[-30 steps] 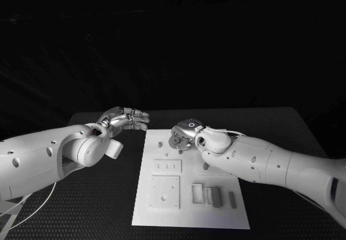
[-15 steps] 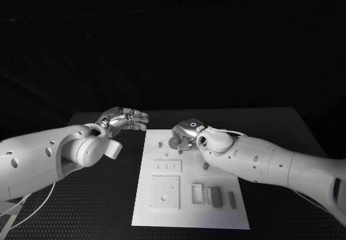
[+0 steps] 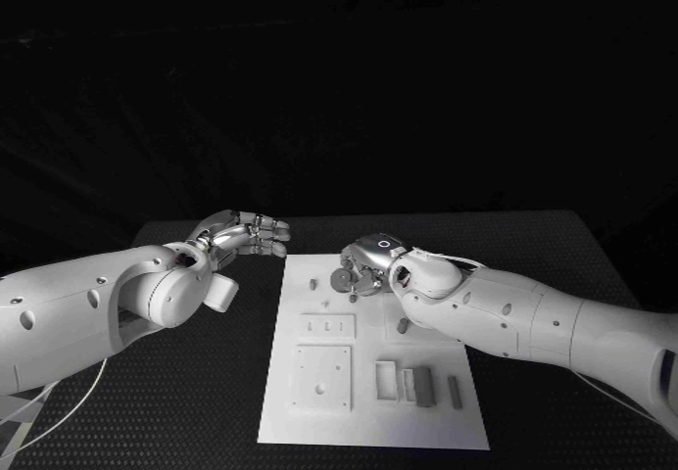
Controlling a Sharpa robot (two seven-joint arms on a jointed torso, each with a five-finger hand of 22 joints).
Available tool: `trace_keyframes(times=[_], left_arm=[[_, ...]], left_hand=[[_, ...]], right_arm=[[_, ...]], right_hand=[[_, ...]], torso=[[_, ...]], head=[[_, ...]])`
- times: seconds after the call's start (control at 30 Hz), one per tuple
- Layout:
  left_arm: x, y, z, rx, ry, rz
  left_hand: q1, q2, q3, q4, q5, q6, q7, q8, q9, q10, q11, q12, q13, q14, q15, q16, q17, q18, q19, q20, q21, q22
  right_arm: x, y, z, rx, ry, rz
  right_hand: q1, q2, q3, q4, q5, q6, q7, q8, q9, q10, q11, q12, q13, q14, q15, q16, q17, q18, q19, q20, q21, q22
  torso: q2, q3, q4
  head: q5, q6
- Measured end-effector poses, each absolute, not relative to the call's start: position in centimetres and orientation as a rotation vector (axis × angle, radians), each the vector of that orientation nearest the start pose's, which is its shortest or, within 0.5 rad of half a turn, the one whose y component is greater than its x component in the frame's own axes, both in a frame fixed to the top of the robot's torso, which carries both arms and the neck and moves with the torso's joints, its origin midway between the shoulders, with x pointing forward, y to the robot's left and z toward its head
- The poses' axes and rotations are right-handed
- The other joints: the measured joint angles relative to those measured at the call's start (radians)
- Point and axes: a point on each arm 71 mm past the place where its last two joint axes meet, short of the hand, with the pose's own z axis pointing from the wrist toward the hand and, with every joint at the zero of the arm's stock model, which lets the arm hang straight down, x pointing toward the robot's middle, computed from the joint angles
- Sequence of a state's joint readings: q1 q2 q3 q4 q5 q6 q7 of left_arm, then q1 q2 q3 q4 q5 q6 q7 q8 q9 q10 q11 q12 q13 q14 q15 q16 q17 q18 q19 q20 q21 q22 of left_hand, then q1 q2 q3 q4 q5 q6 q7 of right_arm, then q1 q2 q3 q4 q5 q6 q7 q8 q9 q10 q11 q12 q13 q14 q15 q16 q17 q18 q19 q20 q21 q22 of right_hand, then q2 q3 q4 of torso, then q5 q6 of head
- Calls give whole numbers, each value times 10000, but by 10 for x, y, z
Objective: Assemble the parts on the task board
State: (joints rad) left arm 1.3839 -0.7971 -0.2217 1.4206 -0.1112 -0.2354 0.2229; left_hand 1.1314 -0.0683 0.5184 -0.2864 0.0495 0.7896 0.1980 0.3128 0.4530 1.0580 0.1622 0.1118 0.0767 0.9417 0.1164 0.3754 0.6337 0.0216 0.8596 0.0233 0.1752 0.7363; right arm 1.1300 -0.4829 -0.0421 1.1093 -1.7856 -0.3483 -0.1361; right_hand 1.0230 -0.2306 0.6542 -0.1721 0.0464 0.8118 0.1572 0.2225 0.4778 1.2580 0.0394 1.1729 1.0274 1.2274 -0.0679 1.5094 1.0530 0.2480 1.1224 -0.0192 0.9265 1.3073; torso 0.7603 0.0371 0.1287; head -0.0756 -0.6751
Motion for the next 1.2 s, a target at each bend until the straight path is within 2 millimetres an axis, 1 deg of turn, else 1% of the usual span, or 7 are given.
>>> trace_keyframes(times=[0.13, 0.27, 0.5, 0.67, 0.8, 1.03, 1.2], left_arm=[[516, 215, -168, -9428, 16654, -13593], [516, 216, -168, -9439, 16642, -13574], [516, 221, -167, -9487, 16571, -13501], [516, 221, -167, -9455, 16541, -13545], [518, 224, -167, -9464, 16470, -13499], [522, 230, -167, -9491, 16353, -13402], [523, 233, -168, -9492, 16330, -13388]], left_hand=[[0, 0, 0, 0, 0, 0, 0, 0, 0, 0, 0, 0, 1, 0, 0, 0, 9, 1, 0, 0, 0, 0], [0, 0, 0, 0, 0, 0, 0, 0, 0, 0, 0, 0, 0, 0, 0, 0, 9, 0, 0, 0, 0, -1], [0, 0, 0, 0, 0, 0, 0, 0, 1, 2, 2, 0, 1, 0, 0, 0, 21, 0, 0, 0, 0, -2], [0, 0, 0, 0, 0, 0, 0, 0, 1, 37, 36, 0, 1, 0, 0, -38, 34, 0, 0, 0, 0, 6], [0, 0, 0, 0, 0, 0, 0, 0, 1, 37, 36, 0, 2, 0, 0, -38, 46, 0, 0, 0, 0, 8], [0, 0, 0, 0, 0, 0, 0, 0, 2, 72, 3, 0, 2, 35, 34, -38, 58, -28, 24, -24, 0, 8], [0, 0, 0, 0, 0, 36, -36, 0, 2, 106, 36, 0, 2, 35, 35, -55, 70, -62, 38, -38, -39, 17]], right_arm=[[533, -133, -240, -4003, 15904, 4310], [535, -150, -235, -3470, 15818, 4397], [537, -173, -200, -2648, 14835, 4997], [539, -202, -182, -1998, 14689, 5351], [544, -227, -177, -1573, 15065, 5550], [551, -276, -183, -1086, 15977, 5651], [552, -291, -190, -1043, 16337, 5736]], right_hand=[[-28, 222, 50, 85, 0, 64, -10, 92, 45, 0, -1, 0, 0, 0, 0, 0, 37, 0, 0, 1, 0, 0], [10, 257, 21, 75, 0, 123, -13, 127, 52, 0, -1, 0, 0, 0, 0, 0, 62, 1, 0, 2, 0, 0], [10, 256, -43, 11, 0, 203, -22, 187, 87, 1, -2, 73, 83, 0, 0, 0, 135, 0, 1, 4, 1, 0], [11, 255, -74, -20, 0, 225, -27, 187, 101, 1, -3, 73, 74, 0, 0, 0, 47, 0, 14, 18, 1, 0], [99, 342, -176, -128, 0, 225, -28, 187, 100, 1, -3, 73, 33, -70, 13, 0, -46, 0, -6, -2, -39, 8], [187, 429, -328, -504, 0, 225, -28, 242, 120, -112, 34, 73, 25, -309, 51, 0, -164, 0, -209, 87, -105, 8], [184, 426, -371, -626, 0, 225, -29, 242, 119, -181, 34, 73, 25, -490, 52, 0, -292, 0, -293, 143, -118, 7]], torso=[[0, 0, 0], [-1, 0, -5], [-2, 7, -34], [-12, 8, -57], [-29, 26, -92], [-54, 79, -208], [-55, 129, -263]], head=[[-1, 1], [-11, 34], [-40, 150], [-97, 242], [-124, 302], [-149, 390], [-145, 401]])
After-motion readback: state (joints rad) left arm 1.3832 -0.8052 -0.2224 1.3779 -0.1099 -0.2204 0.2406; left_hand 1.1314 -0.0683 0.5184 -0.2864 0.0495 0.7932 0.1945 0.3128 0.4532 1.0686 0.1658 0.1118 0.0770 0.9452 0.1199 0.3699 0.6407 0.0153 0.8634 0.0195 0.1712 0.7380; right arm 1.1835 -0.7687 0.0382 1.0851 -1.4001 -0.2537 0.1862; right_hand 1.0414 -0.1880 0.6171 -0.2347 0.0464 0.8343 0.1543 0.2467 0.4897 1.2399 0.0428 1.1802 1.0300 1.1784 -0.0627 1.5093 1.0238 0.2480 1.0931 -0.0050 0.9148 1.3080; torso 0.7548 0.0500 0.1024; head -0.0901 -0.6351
